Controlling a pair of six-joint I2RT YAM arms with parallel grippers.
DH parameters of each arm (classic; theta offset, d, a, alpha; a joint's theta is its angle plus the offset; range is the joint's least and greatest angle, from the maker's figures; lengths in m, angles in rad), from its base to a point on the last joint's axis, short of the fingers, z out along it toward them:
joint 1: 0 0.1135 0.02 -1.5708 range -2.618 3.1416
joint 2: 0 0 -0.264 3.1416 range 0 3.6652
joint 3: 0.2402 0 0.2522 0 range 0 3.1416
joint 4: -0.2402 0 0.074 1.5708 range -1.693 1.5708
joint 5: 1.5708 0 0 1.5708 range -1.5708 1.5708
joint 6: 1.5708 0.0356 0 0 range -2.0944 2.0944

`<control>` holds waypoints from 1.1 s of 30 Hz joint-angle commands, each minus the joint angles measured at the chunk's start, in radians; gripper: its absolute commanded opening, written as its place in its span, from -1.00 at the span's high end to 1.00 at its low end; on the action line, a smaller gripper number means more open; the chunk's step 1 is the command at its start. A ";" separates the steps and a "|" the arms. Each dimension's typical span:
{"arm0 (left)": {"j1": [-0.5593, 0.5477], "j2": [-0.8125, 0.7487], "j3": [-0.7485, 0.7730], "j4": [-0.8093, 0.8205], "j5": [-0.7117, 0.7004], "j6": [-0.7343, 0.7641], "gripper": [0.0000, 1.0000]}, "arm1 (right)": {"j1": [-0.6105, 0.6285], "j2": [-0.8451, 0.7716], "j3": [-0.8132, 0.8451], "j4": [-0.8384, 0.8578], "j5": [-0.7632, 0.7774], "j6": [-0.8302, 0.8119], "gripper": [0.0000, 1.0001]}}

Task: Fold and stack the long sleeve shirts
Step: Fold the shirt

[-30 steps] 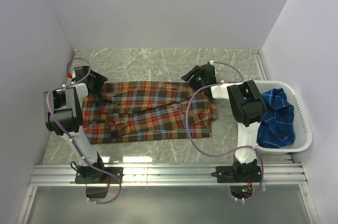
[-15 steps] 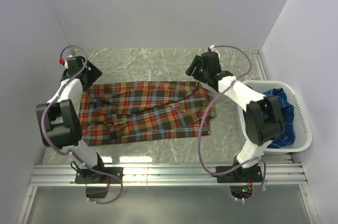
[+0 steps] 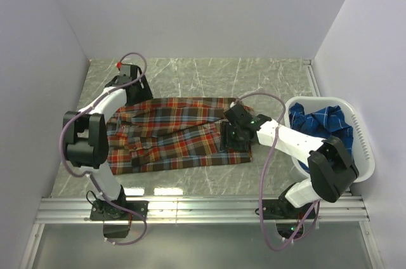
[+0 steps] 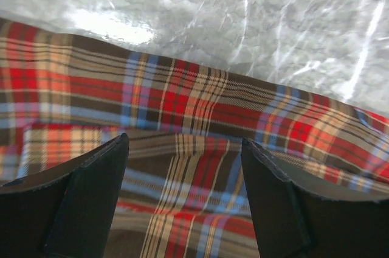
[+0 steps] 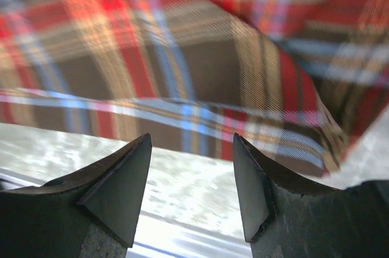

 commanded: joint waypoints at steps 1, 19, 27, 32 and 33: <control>-0.009 0.073 0.062 -0.029 0.001 -0.009 -0.60 | -0.011 0.009 -0.007 -0.016 -0.025 0.001 -0.26; 0.161 0.109 -0.187 0.078 0.299 -0.391 -0.55 | -0.256 0.515 0.498 -0.083 0.087 -0.155 -0.28; 0.106 -0.190 -0.572 0.212 0.511 -0.546 -0.63 | -0.298 0.987 1.343 -0.226 0.101 -0.286 -0.30; -0.030 -0.482 -0.634 0.085 0.397 -0.504 -0.79 | -0.302 0.915 1.313 -0.133 0.078 -0.327 -0.31; -0.032 -0.520 -0.625 0.057 0.372 -0.485 -0.81 | -0.301 0.869 1.253 -0.098 0.073 -0.329 -0.31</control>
